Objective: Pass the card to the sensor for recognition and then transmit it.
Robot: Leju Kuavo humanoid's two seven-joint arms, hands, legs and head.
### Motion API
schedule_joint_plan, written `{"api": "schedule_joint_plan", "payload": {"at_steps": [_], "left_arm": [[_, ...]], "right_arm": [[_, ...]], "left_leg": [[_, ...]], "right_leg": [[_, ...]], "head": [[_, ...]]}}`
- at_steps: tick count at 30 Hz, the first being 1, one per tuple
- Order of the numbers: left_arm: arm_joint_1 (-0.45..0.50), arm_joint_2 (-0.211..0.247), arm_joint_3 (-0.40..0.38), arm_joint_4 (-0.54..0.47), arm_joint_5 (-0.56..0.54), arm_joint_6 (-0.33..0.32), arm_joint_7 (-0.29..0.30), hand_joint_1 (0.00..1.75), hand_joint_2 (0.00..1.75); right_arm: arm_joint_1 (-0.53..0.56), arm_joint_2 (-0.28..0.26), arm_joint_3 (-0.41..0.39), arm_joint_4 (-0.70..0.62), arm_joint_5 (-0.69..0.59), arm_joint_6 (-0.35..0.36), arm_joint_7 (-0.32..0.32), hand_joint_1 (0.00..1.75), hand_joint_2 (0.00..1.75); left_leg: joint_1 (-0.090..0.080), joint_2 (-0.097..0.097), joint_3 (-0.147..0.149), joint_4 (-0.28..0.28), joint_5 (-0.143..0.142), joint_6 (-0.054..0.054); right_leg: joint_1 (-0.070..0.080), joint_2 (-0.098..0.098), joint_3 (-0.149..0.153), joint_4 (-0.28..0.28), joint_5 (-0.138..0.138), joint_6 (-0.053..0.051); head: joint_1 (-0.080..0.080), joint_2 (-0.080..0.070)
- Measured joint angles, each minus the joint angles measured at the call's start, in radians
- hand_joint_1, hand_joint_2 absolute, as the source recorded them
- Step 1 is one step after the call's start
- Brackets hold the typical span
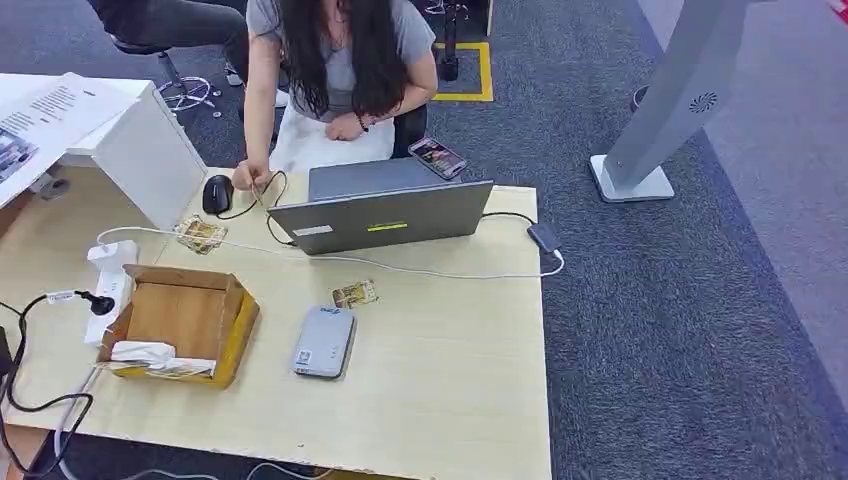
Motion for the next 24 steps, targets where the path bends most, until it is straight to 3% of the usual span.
{"api": "schedule_joint_plan", "payload": {"at_steps": [12, 24], "left_arm": [[0.012, -0.115, 0.208, -0.231, -0.181, -0.164, -0.01, 0.0, 1.75], [0.017, -0.15, 0.271, -0.297, -0.207, -0.187, -0.011, 0.0, 1.75]], "right_arm": [[0.001, 0.0, -0.005, 0.029, -0.028, -0.026, -0.025, 0.0, 1.75], [0.001, 0.0, -0.009, 0.038, -0.029, -0.039, -0.024, 0.0, 1.75]], "left_leg": [[0.0, 0.0, 0.0, 0.0, 0.0, 0.0], [0.0, 0.0, 0.0, 0.0, 0.0, 0.0]], "right_leg": [[0.0, 0.0, 0.0, 0.0, 0.0, 0.0], [0.0, 0.0, 0.0, 0.0, 0.0, 0.0]], "head": [[0.001, 0.0], [0.001, 0.0]]}}
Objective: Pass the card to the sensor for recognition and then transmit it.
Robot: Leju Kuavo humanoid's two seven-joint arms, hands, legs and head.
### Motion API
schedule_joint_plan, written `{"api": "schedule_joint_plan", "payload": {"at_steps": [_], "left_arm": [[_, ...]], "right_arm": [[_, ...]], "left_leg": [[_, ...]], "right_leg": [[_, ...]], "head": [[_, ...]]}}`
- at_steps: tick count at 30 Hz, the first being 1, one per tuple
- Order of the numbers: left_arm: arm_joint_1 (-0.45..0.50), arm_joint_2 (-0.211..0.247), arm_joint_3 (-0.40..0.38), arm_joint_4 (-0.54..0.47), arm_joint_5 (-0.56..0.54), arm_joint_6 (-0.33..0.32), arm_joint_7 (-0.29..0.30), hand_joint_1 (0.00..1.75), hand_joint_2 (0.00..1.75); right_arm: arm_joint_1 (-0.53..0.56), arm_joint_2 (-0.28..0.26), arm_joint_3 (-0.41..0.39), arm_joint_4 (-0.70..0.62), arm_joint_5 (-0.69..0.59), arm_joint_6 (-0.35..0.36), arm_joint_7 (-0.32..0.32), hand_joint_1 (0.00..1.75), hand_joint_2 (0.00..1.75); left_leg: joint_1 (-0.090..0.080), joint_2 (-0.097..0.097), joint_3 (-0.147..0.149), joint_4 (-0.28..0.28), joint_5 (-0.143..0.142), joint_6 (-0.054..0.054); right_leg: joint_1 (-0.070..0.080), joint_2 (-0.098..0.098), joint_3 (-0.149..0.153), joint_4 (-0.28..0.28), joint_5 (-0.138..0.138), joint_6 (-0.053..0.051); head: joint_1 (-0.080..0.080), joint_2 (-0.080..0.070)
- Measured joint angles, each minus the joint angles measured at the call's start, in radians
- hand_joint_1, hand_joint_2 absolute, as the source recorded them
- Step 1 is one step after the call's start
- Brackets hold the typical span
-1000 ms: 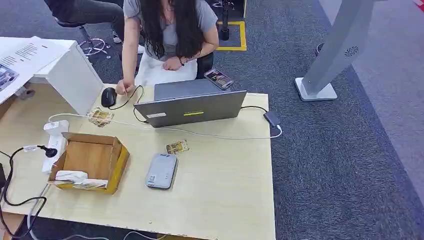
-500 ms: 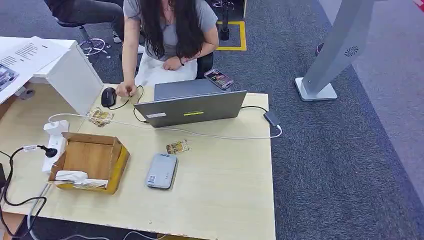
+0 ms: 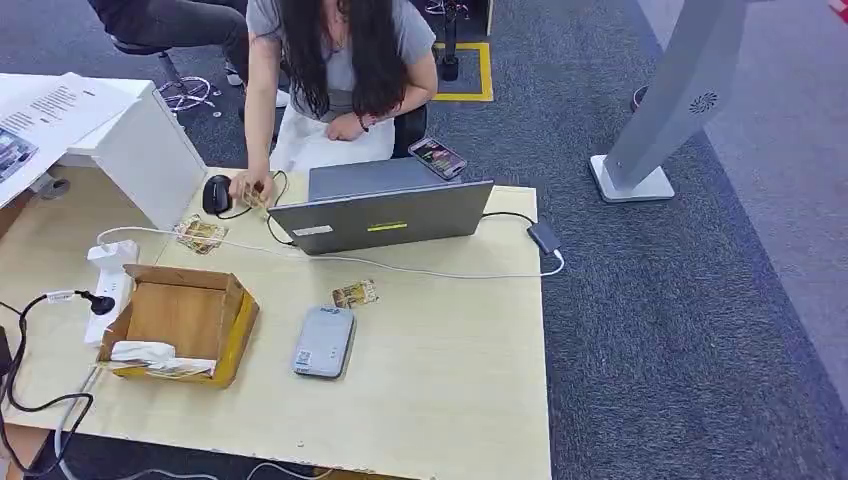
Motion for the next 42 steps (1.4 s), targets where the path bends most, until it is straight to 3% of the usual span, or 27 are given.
{"api": "schedule_joint_plan", "payload": {"at_steps": [3, 9, 13, 20, 22, 24, 26, 27, 30, 32, 34, 35, 36, 37, 39, 40, 42], "left_arm": [[0.0, -0.023, 0.024, -0.047, -0.042, -0.04, 0.0, 0.0, 1.75], [0.001, -0.044, 0.056, -0.097, -0.054, -0.057, 0.0, 0.0, 1.75], [0.0, -0.072, 0.082, -0.174, -0.086, -0.125, 0.0, 0.0, 1.75], [0.001, -0.091, 0.103, -0.227, -0.088, -0.13, 0.0, 0.0, 1.75], [0.002, -0.093, 0.104, -0.241, -0.077, -0.141, 0.0, 0.0, 1.75], [0.02, -0.098, 0.092, -0.287, -0.003, -0.124, 0.0, 0.0, 1.75], [0.073, -0.102, 0.031, -0.364, 0.123, -0.05, 0.0, 0.0, 1.75], [0.124, -0.104, -0.042, -0.441, 0.205, 0.018, 0.0, 0.0, 1.75], [0.22, -0.103, -0.181, -0.614, 0.271, 0.116, 0.0, 0.0, 1.75], [0.275, -0.106, -0.27, -0.763, 0.289, 0.16, 0.0, 0.0, 1.75], [0.307, -0.106, -0.326, -0.891, 0.279, 0.184, 0.0, 0.0, 1.75], [0.312, -0.084, -0.36, -0.99, 0.217, 0.249, 0.0, 0.0, 1.75], [0.306, -0.042, -0.402, -1.088, 0.126, 0.345, 0.0, 0.0, 1.75], [0.291, 0.036, -0.486, -1.2, -0.021, 0.498, 0.0, 0.0, 1.75], [0.265, 0.125, -0.638, -1.317, -0.206, 0.759, -0.001, 0.0, 1.75], [0.258, 0.148, -0.731, -1.369, -0.251, 0.84, -0.001, 0.0, 1.75], [0.263, 0.189, -0.858, -1.429, -0.249, 0.859, -0.001, 0.0, 1.75]], "right_arm": [[0.0, 0.0, -0.004, 0.005, 0.002, -0.024, 0.017, 0.0, 1.75], [0.005, 0.0, -0.011, 0.01, 0.002, -0.029, 0.025, 0.0, 1.75], [0.007, 0.0, -0.022, 0.017, 0.0, -0.098, 0.077, 0.0, 1.75], [0.01, 0.0, -0.025, 0.023, 0.0, -0.108, 0.084, 0.0, 1.75], [0.01, 0.0, -0.025, 0.024, 0.019, -0.15, 0.106, 0.0, 1.75], [0.01, 0.0, -0.021, 0.026, 0.044, -0.226, 0.177, 0.0, 1.75], [0.013, 0.0, -0.017, 0.032, 0.063, -0.273, 0.268, 0.0, 1.75], [0.017, 0.0, -0.007, 0.036, 0.086, -0.322, 0.359, 0.0, 1.75], [0.027, 0.0, 0.029, 0.045, 0.156, -0.377, 0.546, 0.0, 1.75], [0.03, -0.003, 0.081, 0.051, 0.221, -0.38, 0.709, 0.0, 1.75], [0.032, -0.003, 0.13, 0.057, 0.263, -0.362, 0.82, 0.0, 1.75], [0.034, -0.006, 0.159, 0.059, 0.292, -0.329, 0.873, 0.0, 1.75], [0.035, -0.013, 0.187, 0.06, 0.319, -0.292, 0.91, 0.0, 1.75], [0.033, -0.014, 0.221, 0.061, 0.341, -0.258, 0.934, 0.0, 1.75], [0.024, -0.021, 0.266, 0.061, 0.353, -0.245, 0.945, 0.0, 1.75], [0.021, -0.023, 0.283, 0.061, 0.355, -0.241, 0.949, 0.0, 1.75], [0.019, -0.026, 0.307, 0.061, 0.356, -0.235, 0.954, 0.0, 1.75]], "left_leg": [[0.0, 0.0, 0.0, 0.0, 0.0, 0.0], [0.0, 0.0, 0.0, 0.0, 0.0, 0.0], [0.0, 0.0, 0.0, 0.0, 0.0, 0.0], [0.0, 0.0, 0.0, 0.0, 0.0, 0.0], [0.0, 0.0, 0.0, 0.0, 0.0, 0.0], [0.0, 0.0, 0.0, 0.0, 0.0, 0.0], [0.0, 0.002, 0.001, 0.0, -0.001, 0.001], [0.0, 0.002, 0.001, 0.0, -0.001, 0.001], [0.0, -0.002, 0.0, 0.001, -0.001, 0.001], [0.0, -0.002, -0.001, 0.0, -0.001, 0.001], [0.001, -0.002, 0.0, 0.001, -0.001, 0.001], [0.0, -0.001, 0.002, 0.002, -0.001, 0.001], [0.005, -0.001, -0.002, 0.006, -0.001, 0.001], [0.006, -0.004, -0.004, 0.006, 0.0, 0.0], [0.001, -0.005, -0.001, 0.002, 0.0, 0.001], [0.0, -0.002, 0.001, 0.001, 0.001, 0.0], [0.001, 0.007, 0.003, 0.002, 0.001, 0.0]], "right_leg": [[0.0, 0.0, 0.0, 0.0, 0.0, 0.0], [0.0, 0.0, 0.0, 0.0, 0.0, 0.0], [0.0, 0.0, 0.0, 0.0, 0.0, 0.0], [0.0, 0.0, 0.0, 0.0, 0.0, 0.0], [0.0, 0.0, 0.0, 0.0, 0.0, 0.0], [0.0, 0.0, 0.0, 0.0, 0.0, 0.0], [0.0, 0.002, 0.0, 0.0, 0.0, 0.0], [0.0, 0.002, 0.0, 0.0, 0.0, 0.0], [0.0, -0.002, 0.0, 0.0, -0.001, 0.001], [0.0, -0.002, 0.0, 0.0, -0.001, 0.001], [0.001, -0.002, 0.0, 0.0, -0.001, 0.001], [0.001, -0.001, -0.006, -0.001, -0.001, 0.001], [0.005, -0.001, -0.006, -0.001, -0.001, 0.001], [0.006, -0.004, -0.006, -0.001, -0.001, 0.001], [0.001, -0.005, -0.001, 0.0, 0.001, 0.0], [0.0, -0.003, 0.002, 0.002, 0.001, 0.0], [0.001, 0.006, 0.002, 0.001, 0.004, -0.002]], "head": [[0.0, 0.0], [0.0, 0.0], [0.0, 0.0], [0.0, 0.0], [0.0, 0.0], [0.0, 0.0], [0.0, 0.0], [0.0, 0.0], [0.0, 0.0], [0.001, 0.0], [0.001, 0.0], [0.003, 0.0], [-0.006, 0.0], [0.007, 0.0], [0.008, 0.0], [0.001, 0.0], [0.001, 0.0]]}}
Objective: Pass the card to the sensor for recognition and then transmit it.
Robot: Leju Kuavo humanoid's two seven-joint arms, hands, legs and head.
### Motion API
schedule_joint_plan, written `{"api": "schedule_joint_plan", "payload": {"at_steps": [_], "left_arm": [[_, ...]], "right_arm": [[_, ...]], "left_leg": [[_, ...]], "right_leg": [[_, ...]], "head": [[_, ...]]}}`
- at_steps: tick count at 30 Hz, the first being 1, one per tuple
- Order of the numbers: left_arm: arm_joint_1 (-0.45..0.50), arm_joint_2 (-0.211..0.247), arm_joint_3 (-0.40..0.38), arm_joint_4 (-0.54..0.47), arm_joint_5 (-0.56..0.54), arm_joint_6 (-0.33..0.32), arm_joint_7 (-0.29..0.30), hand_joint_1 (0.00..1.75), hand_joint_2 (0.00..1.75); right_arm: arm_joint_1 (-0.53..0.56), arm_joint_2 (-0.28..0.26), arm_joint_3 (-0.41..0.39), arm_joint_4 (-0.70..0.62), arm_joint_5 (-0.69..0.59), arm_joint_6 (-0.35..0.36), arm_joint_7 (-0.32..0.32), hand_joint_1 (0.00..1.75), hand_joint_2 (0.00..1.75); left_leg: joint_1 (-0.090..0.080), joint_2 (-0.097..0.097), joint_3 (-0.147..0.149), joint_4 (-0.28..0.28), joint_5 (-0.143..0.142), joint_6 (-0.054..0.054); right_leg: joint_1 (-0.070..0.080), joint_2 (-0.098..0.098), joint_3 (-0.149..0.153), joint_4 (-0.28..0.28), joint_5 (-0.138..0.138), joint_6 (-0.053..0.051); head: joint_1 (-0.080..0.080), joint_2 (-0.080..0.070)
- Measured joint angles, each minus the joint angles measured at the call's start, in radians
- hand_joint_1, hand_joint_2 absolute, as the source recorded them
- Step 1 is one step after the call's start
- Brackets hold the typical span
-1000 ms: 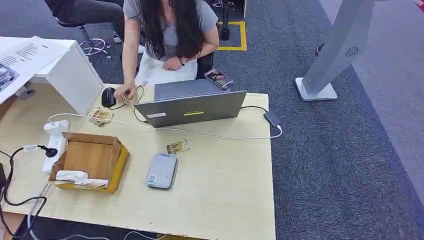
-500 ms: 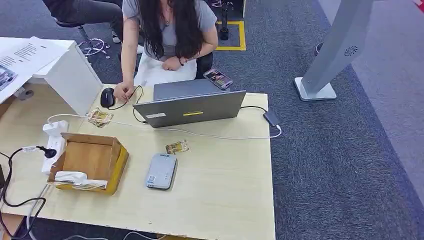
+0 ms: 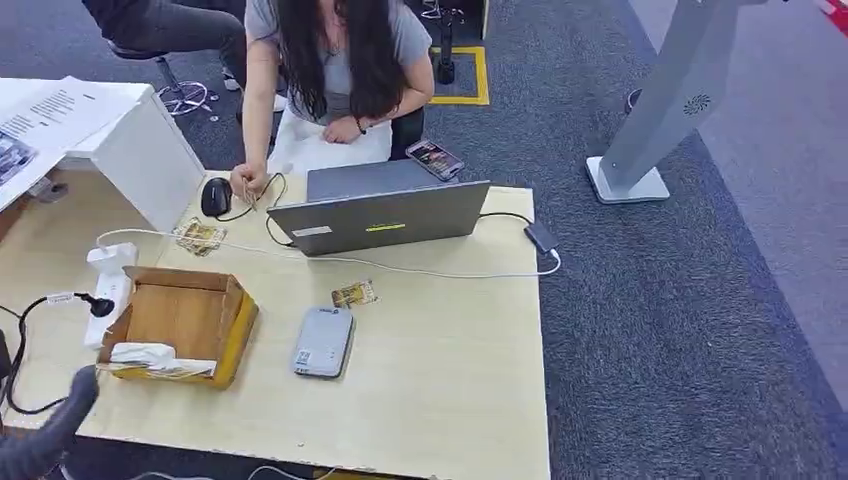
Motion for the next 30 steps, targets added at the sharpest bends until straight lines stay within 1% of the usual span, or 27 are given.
{"api": "schedule_joint_plan", "payload": {"at_steps": [2, 5, 6, 7, 9, 11, 15, 25, 26, 27, 29, 30], "left_arm": [[0.002, 0.05, -0.074, -0.045, 0.005, 0.031, 0.0, 0.0, 1.75], [0.006, 0.12, -0.169, -0.074, -0.006, 0.126, 0.0, 0.0, 1.75], [0.005, 0.144, -0.194, -0.074, -0.016, 0.16, 0.0, 0.0, 1.75], [0.004, 0.162, -0.211, -0.074, -0.034, 0.18, 0.0, 0.0, 1.75], [-0.018, 0.167, -0.208, -0.057, -0.116, 0.189, 0.004, 0.0, 1.75], [-0.046, 0.166, -0.196, -0.032, -0.158, 0.176, 0.007, 0.0, 1.75], [-0.074, 0.166, -0.176, -0.005, -0.166, 0.167, 0.007, 0.0, 1.75], [-0.082, 0.165, -0.159, 0.021, -0.174, 0.166, 0.007, 0.0, 1.75], [-0.082, 0.165, -0.158, 0.023, -0.188, 0.166, 0.01, 0.0, 1.75], [-0.085, 0.165, -0.155, 0.025, -0.217, 0.167, 0.024, 0.0, 1.75], [-0.105, 0.166, -0.141, 0.046, -0.31, 0.169, 0.075, 0.0, 1.75], [-0.117, 0.167, -0.134, 0.058, -0.337, 0.169, 0.092, 0.0, 1.75]], "right_arm": [[0.003, -0.003, 0.015, 0.002, 0.001, 0.0, 0.0, 0.0, 1.75], [0.004, -0.005, 0.034, 0.002, 0.003, 0.003, 0.002, 0.0, 1.75], [0.003, -0.006, 0.04, 0.002, 0.005, 0.004, 0.002, 0.0, 1.75], [0.003, -0.006, 0.046, 0.003, 0.009, 0.007, 0.002, 0.0, 1.75], [0.002, -0.01, 0.058, 0.002, 0.015, 0.02, -0.001, 0.0, 1.75], [0.001, -0.011, 0.069, 0.002, 0.019, 0.022, -0.001, 0.0, 1.75], [0.0, -0.016, 0.08, 0.003, 0.019, 0.024, -0.002, 0.0, 1.75], [-0.001, -0.019, 0.094, 0.003, 0.019, 0.022, -0.002, 0.0, 1.75], [-0.001, -0.019, 0.095, 0.003, 0.019, 0.022, -0.002, 0.0, 1.75], [-0.001, -0.02, 0.095, 0.003, 0.021, 0.023, -0.004, 0.0, 1.75], [-0.002, -0.021, 0.099, 0.003, 0.023, 0.031, -0.005, 0.0, 1.75], [-0.002, -0.021, 0.1, 0.003, 0.023, 0.033, -0.006, 0.0, 1.75]], "left_leg": [[-0.001, 0.0, 0.0, 0.0, 0.0, 0.0], [-0.001, -0.002, -0.001, 0.0, 0.0, 0.001], [-0.001, -0.002, -0.001, 0.0, -0.001, 0.001], [-0.001, -0.002, -0.001, 0.0, -0.001, 0.001], [-0.002, -0.003, -0.002, 0.0, -0.001, 0.001], [-0.001, -0.004, -0.002, 0.0, -0.001, 0.001], [-0.001, -0.004, -0.002, 0.0, -0.001, 0.001], [-0.001, -0.004, -0.002, 0.0, -0.001, 0.001], [-0.001, -0.004, -0.002, 0.0, -0.001, 0.001], [-0.001, -0.004, -0.002, 0.0, -0.001, 0.001], [-0.001, -0.004, -0.002, 0.0, -0.001, 0.001], [-0.001, -0.004, -0.003, 0.0, -0.001, 0.001]], "right_leg": [[0.0, 0.0, -0.001, -0.001, 0.001, 0.002], [-0.001, -0.001, -0.001, -0.001, 0.0, 0.003], [-0.001, -0.001, -0.001, -0.001, 0.0, 0.003], [-0.001, -0.001, -0.001, -0.001, 0.0, 0.003], [-0.001, -0.002, -0.001, -0.002, 0.0, 0.003], [-0.001, -0.004, -0.001, -0.001, 0.0, 0.003], [-0.001, -0.003, -0.001, -0.001, 0.0, 0.003], [-0.001, -0.003, -0.001, -0.002, -0.001, 0.003], [-0.001, -0.003, -0.002, -0.002, -0.001, 0.003], [-0.001, -0.003, -0.002, -0.002, -0.001, 0.003], [-0.001, -0.004, -0.001, -0.002, -0.001, 0.004], [-0.001, -0.004, -0.001, -0.002, -0.001, 0.004]], "head": [[0.0, 0.0], [0.0, 0.0], [0.0, 0.0], [0.0, 0.0], [0.0, 0.0], [0.001, 0.0], [0.0, 0.0], [0.0, 0.0], [0.0, 0.0], [0.0, 0.0], [0.001, 0.0], [0.0, 0.0]]}}
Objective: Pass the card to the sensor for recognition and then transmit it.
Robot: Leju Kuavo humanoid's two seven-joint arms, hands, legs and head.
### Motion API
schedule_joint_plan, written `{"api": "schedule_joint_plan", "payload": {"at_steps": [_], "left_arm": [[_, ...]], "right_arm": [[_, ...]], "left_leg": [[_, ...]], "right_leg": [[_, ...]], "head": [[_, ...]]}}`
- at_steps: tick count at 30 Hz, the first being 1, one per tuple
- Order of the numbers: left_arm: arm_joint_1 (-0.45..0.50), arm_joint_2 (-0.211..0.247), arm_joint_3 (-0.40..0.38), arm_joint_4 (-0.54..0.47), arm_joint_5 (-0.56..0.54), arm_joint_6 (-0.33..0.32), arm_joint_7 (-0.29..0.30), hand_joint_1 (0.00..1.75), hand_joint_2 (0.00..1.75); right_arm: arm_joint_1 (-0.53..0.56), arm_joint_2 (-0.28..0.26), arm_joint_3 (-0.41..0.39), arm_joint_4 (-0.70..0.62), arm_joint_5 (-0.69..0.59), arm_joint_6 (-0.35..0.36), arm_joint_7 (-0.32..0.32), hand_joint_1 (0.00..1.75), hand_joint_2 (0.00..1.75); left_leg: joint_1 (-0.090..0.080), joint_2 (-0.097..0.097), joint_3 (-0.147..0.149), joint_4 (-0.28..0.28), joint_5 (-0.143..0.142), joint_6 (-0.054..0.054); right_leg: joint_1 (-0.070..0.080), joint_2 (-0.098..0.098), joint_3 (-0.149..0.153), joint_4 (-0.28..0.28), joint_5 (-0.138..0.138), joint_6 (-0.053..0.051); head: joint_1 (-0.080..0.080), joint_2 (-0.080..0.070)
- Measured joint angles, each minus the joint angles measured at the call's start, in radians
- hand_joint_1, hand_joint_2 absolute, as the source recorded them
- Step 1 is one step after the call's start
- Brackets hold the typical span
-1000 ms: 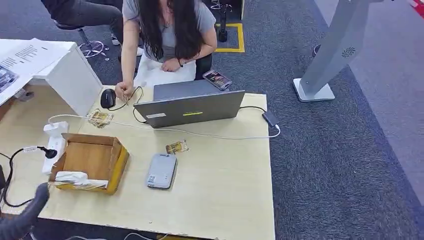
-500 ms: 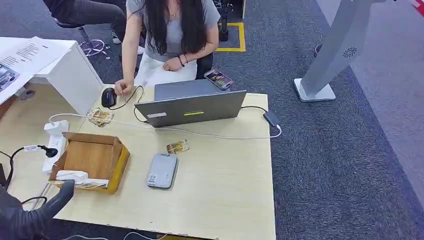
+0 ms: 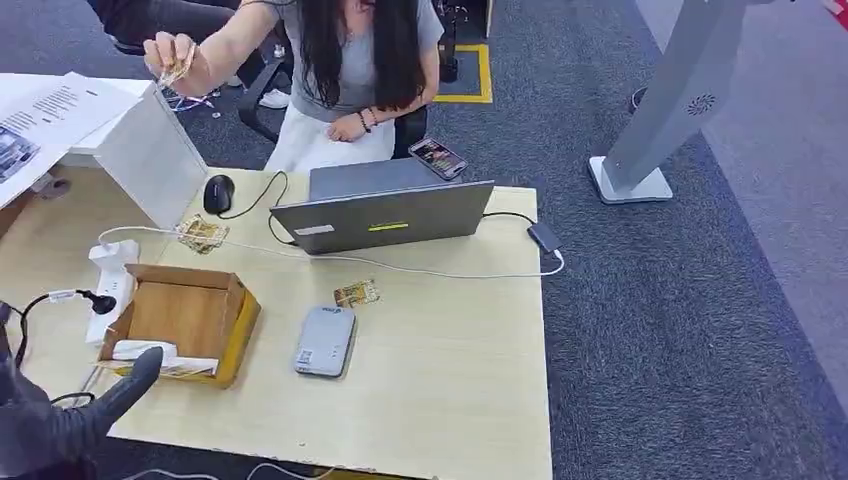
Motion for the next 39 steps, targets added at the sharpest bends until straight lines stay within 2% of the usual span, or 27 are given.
{"api": "schedule_joint_plan", "payload": {"at_steps": [3, 5, 8, 11, 14, 19, 23, 39], "left_arm": [[-0.023, 0.0, 0.015, 0.024, -0.011, 0.0, 0.021, 0.0, 1.75], [-0.031, 0.0, 0.023, 0.034, -0.064, 0.002, 0.052, 0.0, 1.75], [-0.073, 0.01, 0.035, 0.081, -0.279, 0.003, 0.189, 0.0, 1.75], [-0.173, 0.05, 0.049, 0.209, -0.499, -0.024, 0.364, 0.0, 1.75], [-0.264, 0.082, 0.049, 0.329, -0.581, -0.034, 0.44, 0.0, 1.75], [-0.382, 0.118, 0.048, 0.466, -0.611, -0.042, 0.484, 0.0, 1.75], [-0.429, 0.126, 0.048, 0.515, -0.609, -0.036, 0.492, 0.0, 1.75], [-0.45, 0.127, 0.048, 0.585, -0.59, -0.028, 0.492, 0.0, 1.75]], "right_arm": [[0.0, -0.001, 0.001, 0.0, 0.0, 0.003, -0.003, 0.0, 1.75], [0.0, -0.002, 0.001, 0.0, 0.001, 0.003, -0.004, 0.0, 1.75], [-0.002, -0.004, 0.006, 0.0, 0.005, 0.005, -0.01, 0.0, 1.75], [-0.007, -0.006, 0.019, 0.0, 0.01, 0.009, -0.016, 0.0, 1.75], [-0.01, -0.01, 0.027, 0.0, 0.015, 0.02, -0.017, 0.0, 1.75], [-0.011, -0.015, 0.043, 0.0, 0.017, 0.023, -0.023, 0.0, 1.75], [-0.011, -0.018, 0.05, 0.0, 0.015, 0.026, -0.026, 0.0, 1.75], [-0.011, -0.023, 0.052, 0.0, 0.009, 0.037, -0.038, 0.0, 1.75]], "left_leg": [[0.0, 0.001, 0.0, 0.0, 0.0, 0.0], [0.0, 0.0, 0.001, 0.0, 0.0, 0.0], [0.0, -0.001, 0.0, 0.0, 0.0, 0.0], [0.0, -0.002, 0.0, 0.0, 0.002, 0.001], [0.0, -0.002, 0.0, 0.0, 0.003, 0.0], [0.0, -0.002, 0.0, 0.0, 0.004, 0.0], [0.0, -0.002, -0.001, 0.0, 0.003, 0.0], [0.0, -0.002, -0.002, 0.0, 0.003, 0.0]], "right_leg": [[0.0, 0.001, 0.0, 0.0, 0.0, 0.0], [0.0, 0.001, 0.0, 0.0, 0.0, 0.0], [0.0, -0.001, 0.0, 0.0, 0.0, 0.0], [0.0, -0.001, 0.0, 0.0, 0.0, 0.0], [0.0, -0.001, 0.0, 0.001, 0.002, -0.001], [0.0, -0.001, 0.0, 0.001, 0.002, -0.001], [0.0, -0.001, 0.0, 0.0, 0.002, -0.001], [0.0, -0.001, -0.001, 0.0, 0.002, -0.001]], "head": [[0.0, 0.0], [0.0, 0.0], [0.0, 0.0], [0.0, 0.0], [0.0, 0.0], [0.0, 0.0], [0.0, 0.0], [0.0, 0.0]]}}
